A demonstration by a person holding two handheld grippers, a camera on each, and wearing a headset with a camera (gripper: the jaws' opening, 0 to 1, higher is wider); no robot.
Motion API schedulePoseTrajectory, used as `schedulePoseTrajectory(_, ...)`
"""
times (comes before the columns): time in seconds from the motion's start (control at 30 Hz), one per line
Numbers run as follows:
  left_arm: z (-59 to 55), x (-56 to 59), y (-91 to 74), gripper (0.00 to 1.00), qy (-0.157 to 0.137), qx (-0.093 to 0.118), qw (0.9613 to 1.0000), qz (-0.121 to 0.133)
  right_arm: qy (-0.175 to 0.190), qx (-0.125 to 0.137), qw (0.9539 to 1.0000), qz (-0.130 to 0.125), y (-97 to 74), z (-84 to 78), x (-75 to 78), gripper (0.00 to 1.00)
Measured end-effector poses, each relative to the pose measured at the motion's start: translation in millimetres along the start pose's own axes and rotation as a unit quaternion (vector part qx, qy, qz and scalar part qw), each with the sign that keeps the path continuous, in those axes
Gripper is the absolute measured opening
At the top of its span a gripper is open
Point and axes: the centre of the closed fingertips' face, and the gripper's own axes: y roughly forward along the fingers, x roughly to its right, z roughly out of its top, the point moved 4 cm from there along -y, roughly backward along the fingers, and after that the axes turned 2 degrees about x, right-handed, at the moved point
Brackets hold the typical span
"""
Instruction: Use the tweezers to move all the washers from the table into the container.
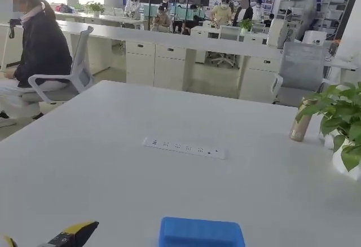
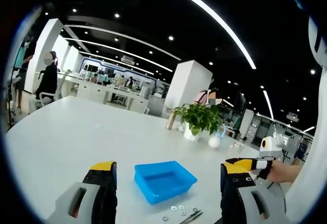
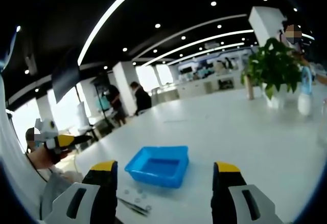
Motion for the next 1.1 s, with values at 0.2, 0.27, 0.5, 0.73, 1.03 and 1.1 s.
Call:
schedulePoseTrajectory(0.2,-1.9,1.0,0.6,0.84,0.000,-0.006,1.0000,-0.003,0.001,-0.003,1.0000,0.001,0.9,-1.9,-0.8,0.74)
schedulePoseTrajectory(0.27,-1.9,1.5,0.8,0.84,0.001,-0.006,1.0000,-0.003,0.001,-0.003,1.0000,0.002,1.3,-1.8,-1.3,0.74)
schedulePoseTrajectory(0.5,-1.1,1.8,2.3,0.83,0.002,-0.008,0.9999,-0.006,0.000,-0.002,1.0000,0.001,2.2,-0.7,-1.0,0.74)
schedulePoseTrajectory(0.73,-6.5,2.8,4.9,0.83,0.005,-0.020,0.9998,-0.007,-0.016,-0.019,0.9997,-0.007,2.3,-5.8,1.9,0.75)
schedulePoseTrajectory(1.03,-25.5,16.3,19.2,0.73,0.052,-0.088,0.9940,-0.039,-0.078,-0.079,0.9937,0.009,11.5,-16.5,-0.7,0.73)
schedulePoseTrajectory(1.1,-33.9,25.3,21.8,0.67,0.056,-0.113,0.9899,-0.064,-0.086,-0.085,0.9924,0.025,14.2,-17.8,-5.0,0.68)
